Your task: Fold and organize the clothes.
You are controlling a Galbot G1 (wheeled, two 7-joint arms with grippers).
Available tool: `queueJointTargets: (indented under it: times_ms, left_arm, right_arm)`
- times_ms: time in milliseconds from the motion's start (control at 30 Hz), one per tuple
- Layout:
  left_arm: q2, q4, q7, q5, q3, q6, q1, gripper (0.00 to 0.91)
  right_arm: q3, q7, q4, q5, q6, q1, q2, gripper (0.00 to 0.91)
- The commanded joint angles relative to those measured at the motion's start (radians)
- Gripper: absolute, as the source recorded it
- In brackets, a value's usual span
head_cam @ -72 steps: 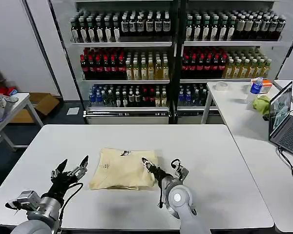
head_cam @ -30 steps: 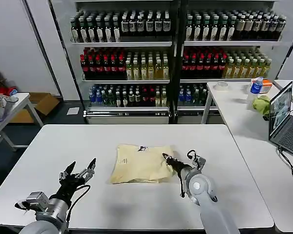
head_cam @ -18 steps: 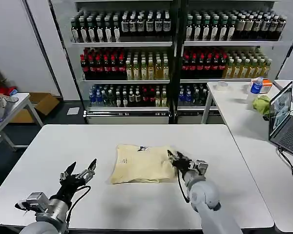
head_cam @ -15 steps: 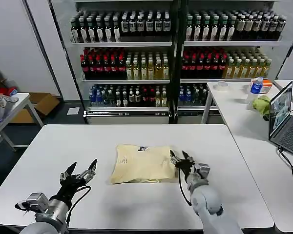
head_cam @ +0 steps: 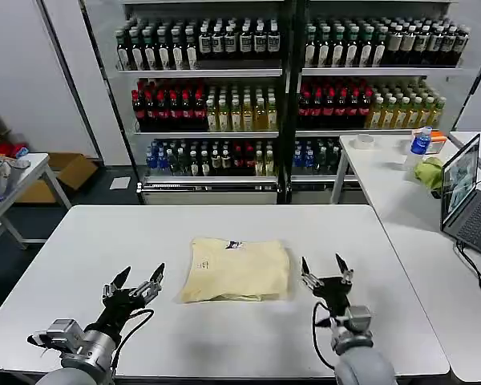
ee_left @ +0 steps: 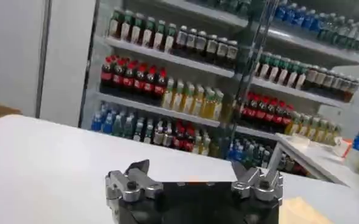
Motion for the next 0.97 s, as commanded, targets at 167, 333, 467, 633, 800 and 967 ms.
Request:
queueJointTargets:
  times_ms: [167,333,467,633,800,967]
  left_arm:
    - [0.002,-0.019,0.007,0.049,0.005,-0.005,0.012,0.907]
    - [0.007,-0.027,0.01,0.059,0.003,-0.003,0.01,0.907]
    - [0.01,-0.029,0.01,0.061,0.0,-0.003,0.011,0.907]
    - [0.008,-0.03,0.012,0.062,0.0,-0.004,0.012,0.907]
    - [0.009,-0.03,0.015,0.064,-0.003,-0.004,0.009,0.907]
    - [0.014,-0.03,0.018,0.065,-0.008,-0.005,0.009,0.907]
  right_arm:
    - [0.136,-0.014,0.302,-0.144,0.054,-0.332,-0.011,0.907]
    - [0.149,-0.012,0.335,-0.135,0.048,-0.358,-0.007,0.907]
    - [0.151,-0.016,0.344,-0.123,0.043,-0.363,-0.006,0.907]
    - [0.154,-0.015,0.347,-0.114,0.04,-0.364,-0.006,0.907]
    - [0.157,-0.013,0.352,-0.102,0.042,-0.361,-0.008,0.907]
    - [0.154,-0.013,0.346,-0.074,0.039,-0.351,-0.006,0.907]
